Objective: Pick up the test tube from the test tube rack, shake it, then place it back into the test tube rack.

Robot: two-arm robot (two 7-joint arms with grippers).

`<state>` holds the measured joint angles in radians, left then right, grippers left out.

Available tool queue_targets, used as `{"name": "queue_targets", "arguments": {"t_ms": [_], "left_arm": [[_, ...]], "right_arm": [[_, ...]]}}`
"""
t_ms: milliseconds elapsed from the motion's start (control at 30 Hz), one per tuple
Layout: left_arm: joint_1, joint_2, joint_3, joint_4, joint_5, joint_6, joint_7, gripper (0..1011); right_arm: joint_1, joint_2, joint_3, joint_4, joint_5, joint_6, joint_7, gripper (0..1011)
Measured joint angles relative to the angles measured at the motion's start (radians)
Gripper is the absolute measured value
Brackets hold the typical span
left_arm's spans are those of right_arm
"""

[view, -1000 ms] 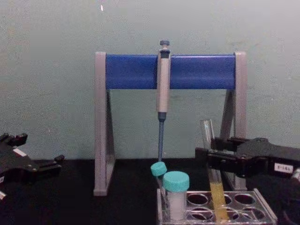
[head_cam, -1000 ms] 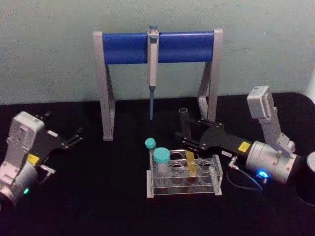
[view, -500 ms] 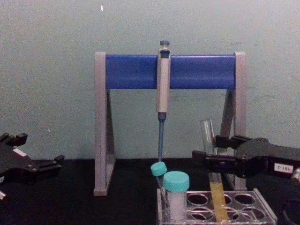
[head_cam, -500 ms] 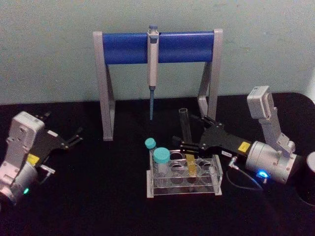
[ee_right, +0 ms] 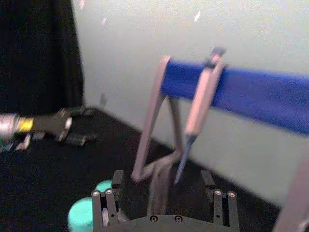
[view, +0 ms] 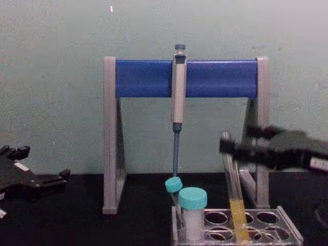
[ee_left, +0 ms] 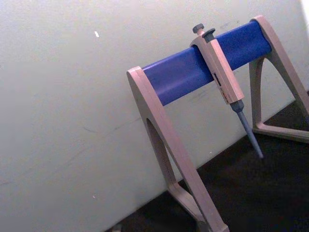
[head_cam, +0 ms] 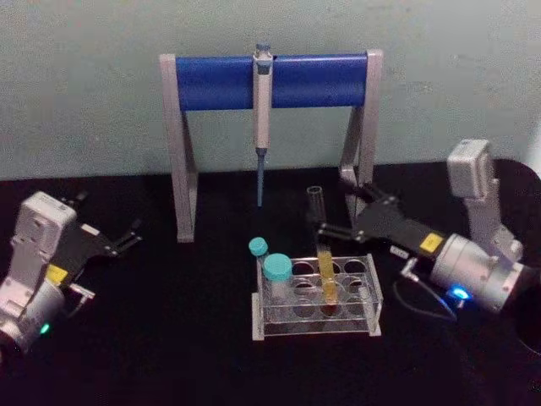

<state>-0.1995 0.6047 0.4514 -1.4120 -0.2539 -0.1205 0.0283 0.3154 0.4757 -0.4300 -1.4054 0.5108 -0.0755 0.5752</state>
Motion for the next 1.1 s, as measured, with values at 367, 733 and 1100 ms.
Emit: {"name": "queue_targets", "arguments": {"t_ms": [367,733,1100], "left_arm": [[0.000,0.000,0.000,0.000,0.000,0.000,0.000,1001],[0.000,0.000,0.000,0.000,0.000,0.000,0.000,1001],[0.000,0.000,0.000,0.000,0.000,0.000,0.000,1001]], "right_arm": [[-0.102,-0.043,0.118,-0.127,-0.108,-0.008,-0.321,1000],[-0.130,-0.086,0.132,-0.111,-0.226,0.237,-0.527,1000],[-0.143,-0.104,0.146,-0.077,-0.231,0.268,-0.523,1000]]}}
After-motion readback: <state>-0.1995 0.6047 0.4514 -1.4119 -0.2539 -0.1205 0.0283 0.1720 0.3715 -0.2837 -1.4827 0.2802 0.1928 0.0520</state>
